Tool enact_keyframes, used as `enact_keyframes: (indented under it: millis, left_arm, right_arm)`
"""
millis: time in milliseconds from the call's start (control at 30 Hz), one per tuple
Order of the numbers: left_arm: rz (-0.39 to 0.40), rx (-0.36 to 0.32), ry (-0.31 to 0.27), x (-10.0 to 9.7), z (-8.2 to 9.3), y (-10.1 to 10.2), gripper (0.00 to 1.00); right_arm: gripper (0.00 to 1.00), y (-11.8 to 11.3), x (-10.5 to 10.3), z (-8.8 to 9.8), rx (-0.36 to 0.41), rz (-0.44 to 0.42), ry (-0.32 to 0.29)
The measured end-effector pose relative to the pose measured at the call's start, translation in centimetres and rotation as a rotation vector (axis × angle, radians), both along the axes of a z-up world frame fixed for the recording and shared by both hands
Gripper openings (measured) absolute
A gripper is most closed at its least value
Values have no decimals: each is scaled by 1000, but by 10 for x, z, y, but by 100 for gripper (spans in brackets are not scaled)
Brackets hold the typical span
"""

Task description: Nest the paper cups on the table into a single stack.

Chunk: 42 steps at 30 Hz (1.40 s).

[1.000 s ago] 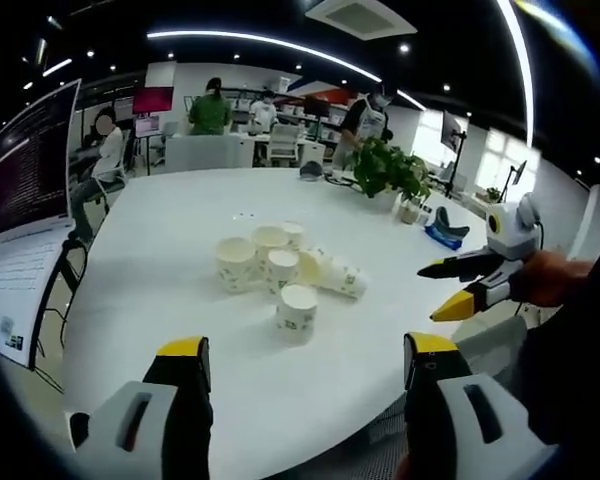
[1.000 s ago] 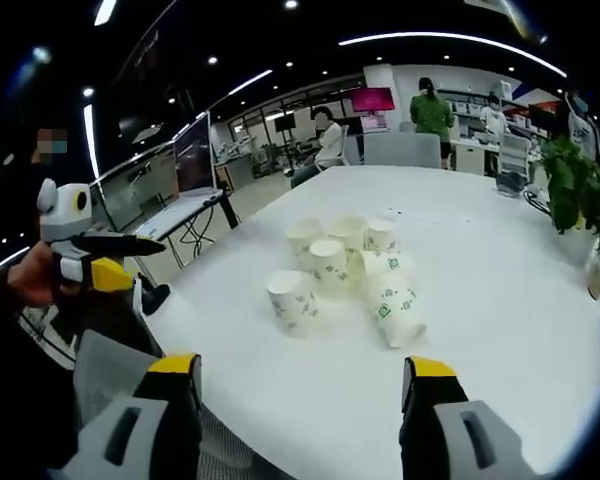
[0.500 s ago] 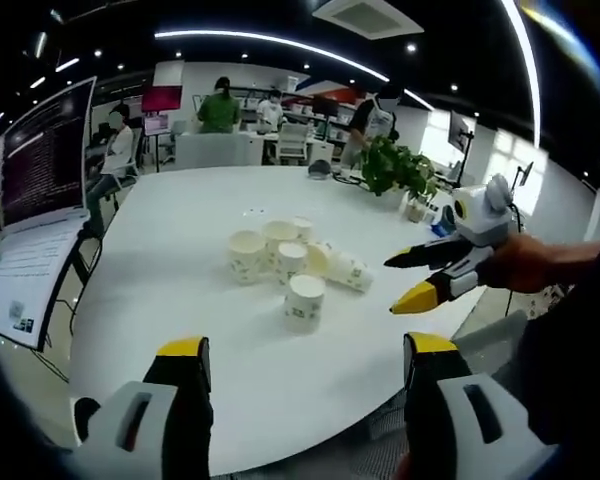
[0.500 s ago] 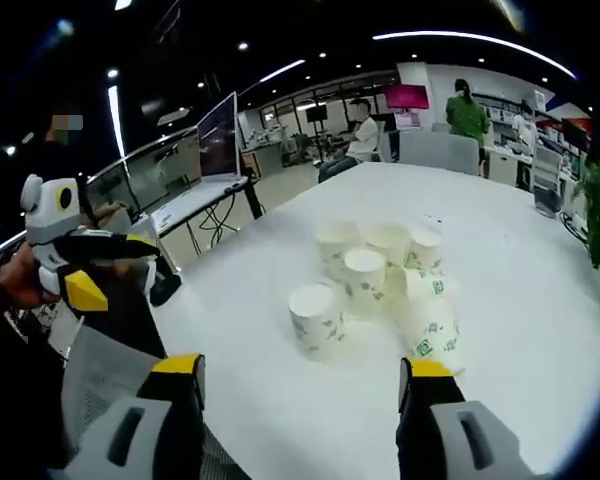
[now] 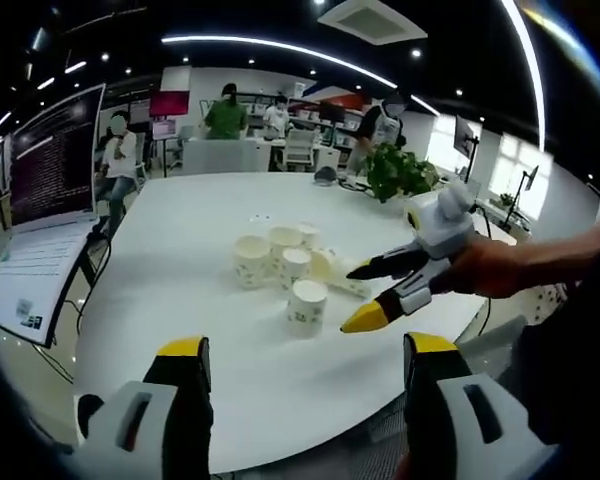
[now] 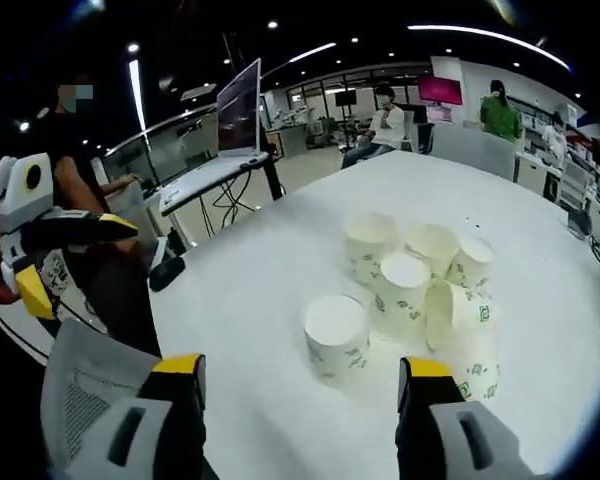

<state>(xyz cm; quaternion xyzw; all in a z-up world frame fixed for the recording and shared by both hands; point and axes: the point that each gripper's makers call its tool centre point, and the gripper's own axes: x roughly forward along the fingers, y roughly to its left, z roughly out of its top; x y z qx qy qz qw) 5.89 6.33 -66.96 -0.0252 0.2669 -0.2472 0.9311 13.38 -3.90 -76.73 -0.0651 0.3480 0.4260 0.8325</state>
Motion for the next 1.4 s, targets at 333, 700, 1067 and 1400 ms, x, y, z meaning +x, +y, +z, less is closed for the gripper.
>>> enact_keyframes:
  millis: [333, 700, 1067, 1400]
  left_arm:
    - [11, -3, -16, 3, 3, -1, 78]
    - [22, -17, -30, 12, 6, -2, 78]
    - [28, -37, -13, 8, -5, -1, 77]
    - [36, -86, 19, 8, -20, -5, 76]
  right_arm:
    - [78, 15, 27, -19, -47, -2, 19]
    - [68, 22, 37, -47, -131, 20, 49]
    - [36, 19, 37, -43, -106, -25, 64]
    - [36, 22, 18, -16, 29, -34, 77]
